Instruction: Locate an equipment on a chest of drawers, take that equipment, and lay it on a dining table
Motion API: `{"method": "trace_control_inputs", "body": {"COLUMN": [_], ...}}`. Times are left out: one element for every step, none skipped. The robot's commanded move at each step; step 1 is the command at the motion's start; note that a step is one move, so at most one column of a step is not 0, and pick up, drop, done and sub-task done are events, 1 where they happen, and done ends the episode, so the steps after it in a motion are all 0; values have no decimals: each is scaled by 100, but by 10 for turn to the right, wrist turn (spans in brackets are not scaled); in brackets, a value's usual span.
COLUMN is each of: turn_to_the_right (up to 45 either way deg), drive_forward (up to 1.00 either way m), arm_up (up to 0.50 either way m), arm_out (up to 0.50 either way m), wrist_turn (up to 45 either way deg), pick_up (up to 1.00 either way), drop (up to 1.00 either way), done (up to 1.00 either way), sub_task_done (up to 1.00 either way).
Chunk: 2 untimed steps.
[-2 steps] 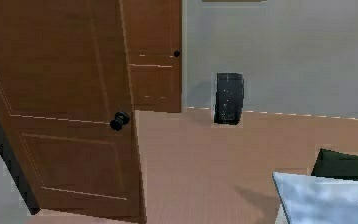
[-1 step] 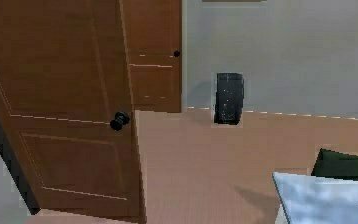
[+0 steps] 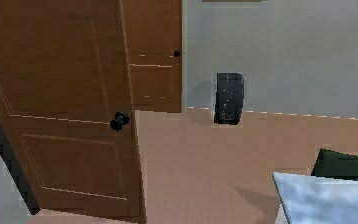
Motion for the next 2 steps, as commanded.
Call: {"method": "trace_control_inputs", "body": {"turn_to_the_right": [0, 0], "drive_forward": [0, 0], "arm_up": [0, 0], "arm_out": [-10, 0], "wrist_turn": [0, 0], "pick_up": [0, 0], "drop": [0, 0], "done": [0, 100], "sub_task_done": [0, 0]}}
